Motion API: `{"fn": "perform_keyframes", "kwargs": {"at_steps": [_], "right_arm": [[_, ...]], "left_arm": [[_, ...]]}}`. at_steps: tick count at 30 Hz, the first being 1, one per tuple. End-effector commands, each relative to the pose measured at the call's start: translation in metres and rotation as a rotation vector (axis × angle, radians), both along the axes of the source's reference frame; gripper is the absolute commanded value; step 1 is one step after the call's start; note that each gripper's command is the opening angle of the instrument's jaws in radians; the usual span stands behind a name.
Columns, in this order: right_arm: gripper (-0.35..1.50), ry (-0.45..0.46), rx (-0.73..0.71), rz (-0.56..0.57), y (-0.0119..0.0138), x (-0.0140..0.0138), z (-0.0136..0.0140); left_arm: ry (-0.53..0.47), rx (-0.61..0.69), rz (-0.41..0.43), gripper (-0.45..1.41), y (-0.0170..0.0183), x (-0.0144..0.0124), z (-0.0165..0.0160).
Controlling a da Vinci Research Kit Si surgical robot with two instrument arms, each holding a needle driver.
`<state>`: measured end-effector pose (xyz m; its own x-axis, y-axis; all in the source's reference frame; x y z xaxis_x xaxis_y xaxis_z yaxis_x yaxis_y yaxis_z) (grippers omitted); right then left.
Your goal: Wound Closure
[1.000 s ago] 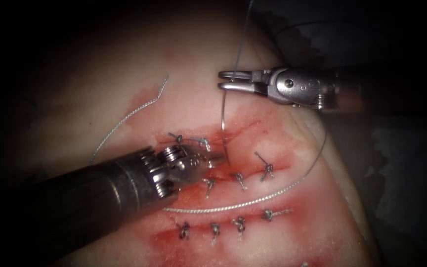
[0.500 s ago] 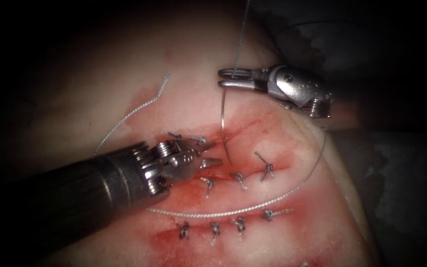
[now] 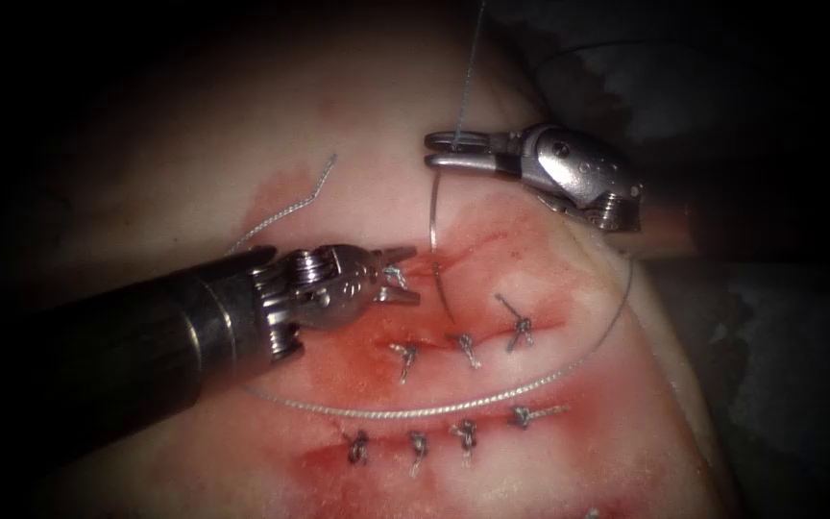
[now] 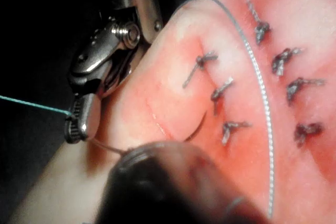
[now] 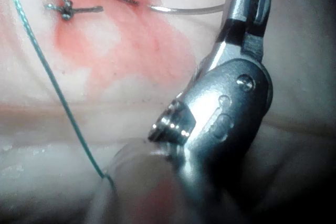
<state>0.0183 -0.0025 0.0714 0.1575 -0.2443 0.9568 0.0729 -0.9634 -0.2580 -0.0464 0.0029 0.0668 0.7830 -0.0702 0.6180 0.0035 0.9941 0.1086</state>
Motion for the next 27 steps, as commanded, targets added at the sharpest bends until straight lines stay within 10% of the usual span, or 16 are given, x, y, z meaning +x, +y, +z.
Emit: {"fn": "perform_keyframes", "kwargs": {"at_steps": [1, 27], "right_arm": [[-0.35, 0.001, 0.005, 0.015, 0.0007, 0.0008, 0.0000], [-0.35, -0.021, -0.045, 0.050, 0.0020, 0.0011, -0.0011]], "left_arm": [[-0.016, -0.012, 0.024, 0.37, 0.0011, -0.0005, 0.0002], [-0.050, -0.029, -0.059, 0.31, 0.0012, -0.0014, -0.0005]]}}
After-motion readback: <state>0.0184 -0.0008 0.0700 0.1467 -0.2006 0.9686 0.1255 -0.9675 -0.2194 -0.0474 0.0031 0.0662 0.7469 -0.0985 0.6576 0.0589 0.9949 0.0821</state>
